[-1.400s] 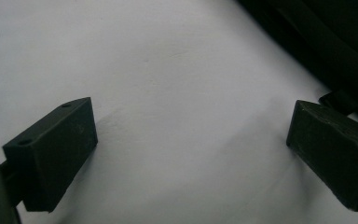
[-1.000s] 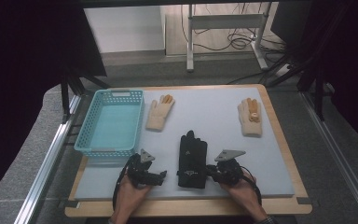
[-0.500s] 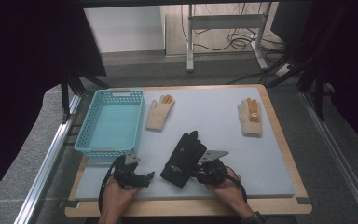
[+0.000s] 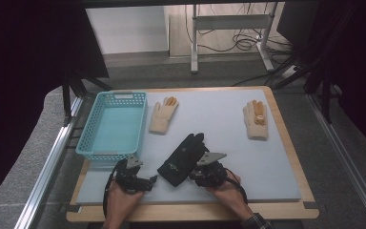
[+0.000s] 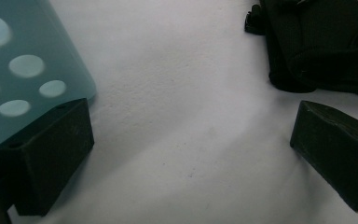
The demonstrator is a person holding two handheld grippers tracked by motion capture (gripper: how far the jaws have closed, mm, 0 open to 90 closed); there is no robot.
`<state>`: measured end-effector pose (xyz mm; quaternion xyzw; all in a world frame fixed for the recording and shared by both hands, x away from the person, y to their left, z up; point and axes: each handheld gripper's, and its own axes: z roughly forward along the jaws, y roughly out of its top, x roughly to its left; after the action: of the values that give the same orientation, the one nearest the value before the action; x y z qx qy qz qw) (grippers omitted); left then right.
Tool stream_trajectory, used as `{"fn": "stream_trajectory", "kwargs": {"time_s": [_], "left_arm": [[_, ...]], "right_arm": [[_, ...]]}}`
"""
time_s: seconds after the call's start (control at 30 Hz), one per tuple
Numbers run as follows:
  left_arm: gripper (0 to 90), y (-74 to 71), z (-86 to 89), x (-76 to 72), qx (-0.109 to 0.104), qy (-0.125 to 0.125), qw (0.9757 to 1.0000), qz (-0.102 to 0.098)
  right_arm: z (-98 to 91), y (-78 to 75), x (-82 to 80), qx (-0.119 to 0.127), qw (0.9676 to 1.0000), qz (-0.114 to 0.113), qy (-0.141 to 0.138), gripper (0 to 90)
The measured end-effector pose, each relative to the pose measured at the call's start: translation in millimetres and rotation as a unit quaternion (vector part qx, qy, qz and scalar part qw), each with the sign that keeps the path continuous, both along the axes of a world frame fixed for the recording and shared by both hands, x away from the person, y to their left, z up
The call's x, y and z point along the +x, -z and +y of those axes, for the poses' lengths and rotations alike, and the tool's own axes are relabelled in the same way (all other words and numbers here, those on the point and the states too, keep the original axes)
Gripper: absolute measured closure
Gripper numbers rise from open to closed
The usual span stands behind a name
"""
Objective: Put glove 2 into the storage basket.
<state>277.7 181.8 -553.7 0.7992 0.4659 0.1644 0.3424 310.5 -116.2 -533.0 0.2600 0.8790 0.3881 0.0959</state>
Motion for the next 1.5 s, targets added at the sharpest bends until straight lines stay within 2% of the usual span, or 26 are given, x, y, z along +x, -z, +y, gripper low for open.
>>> {"fn": "stream_trajectory", "kwargs": {"time_s": [0.2, 0.27, 0.3, 0.4, 0.57, 0.73, 0.87, 0.93, 1.1, 1.2, 1.27, 1.4, 1.47, 1.5], "left_arm": [[0.0, 0.1, 0.0, -0.2, 0.0, -0.001, 1.0, 0.0], [0.0, 0.2, -0.1, -0.4, 0.0, -0.001, 1.0, -0.001], [0.0, 0.2, -0.1, -0.4, 0.0, -0.001, 1.0, -0.001], [0.0, 0.2, -0.1, -0.4, -0.001, -0.002, 1.0, -0.001], [0.0, 0.3, -0.2, -0.5, -0.001, -0.002, 1.0, -0.001], [0.0, 0.3, -0.4, -0.4, -0.001, -0.003, 1.0, -0.001], [0.0, 0.3, -0.5, -0.4, -0.001, -0.003, 1.0, -0.001], [0.0, 0.3, -0.5, -0.4, -0.001, -0.003, 1.0, 0.0], [0.0, 0.3, -0.5, -0.6, 0.0, -0.003, 1.0, -0.001], [0.0, 0.2, -0.5, -0.7, 0.0, -0.003, 1.0, -0.002], [0.0, 0.1, -0.4, -0.6, -0.001, -0.003, 1.0, -0.001], [0.2, -0.3, 0.1, -0.8, -0.001, -0.001, 1.0, -0.002], [2.2, -1.1, 0.9, -2.7, 0.0, 0.012, 0.9999, -0.009], [6.0, -1.5, 0.7, -3.8, -0.001, 0.019, 0.9997, -0.012]], "right_arm": [[-27.3, -7.5, 5.8, 0.0, 0.9995, -0.015, 0.026, 48.0], [-37.8, -10.0, 8.7, 0.002, 0.9992, -0.017, 0.038, 43.5], [-48.2, -11.6, 12.0, 0.005, 0.9989, -0.015, 0.044, 37.2], [-58.7, -12.0, 15.5, 0.003, 0.9984, -0.017, 0.054, 32.6], [-85.4, -12.2, 24.7, 0.008, 0.9958, -0.018, 0.09, 24.4], [-111.4, -15.7, 30.4, 0.016, 0.9915, -0.028, 0.126, 19.7], [-124.9, -14.8, 32.4, 0.017, 0.9899, -0.027, 0.138, 17.3], [-129.9, -12.6, 33.0, 0.01, 0.9888, -0.029, 0.146, 16.3], [-142.0, -4.3, 36.9, -0.011, 0.9867, -0.016, 0.161, 14.7], [-145.7, -4.7, 37.6, 0.002, 0.9866, -0.01, 0.163, 13.8], [-144.7, -3.7, 37.8, -0.006, 0.9872, -0.008, 0.159, 12.8], [-137.3, -2.2, 34.4, -0.039, 0.9857, -0.03, 0.161, 11.8], [-138.2, -1.9, 35.1, -0.035, 0.9853, -0.025, 0.165, 11.4], [-137.9, -1.9, 34.9, -0.035, 0.9853, -0.025, 0.166, 11.4]]}}
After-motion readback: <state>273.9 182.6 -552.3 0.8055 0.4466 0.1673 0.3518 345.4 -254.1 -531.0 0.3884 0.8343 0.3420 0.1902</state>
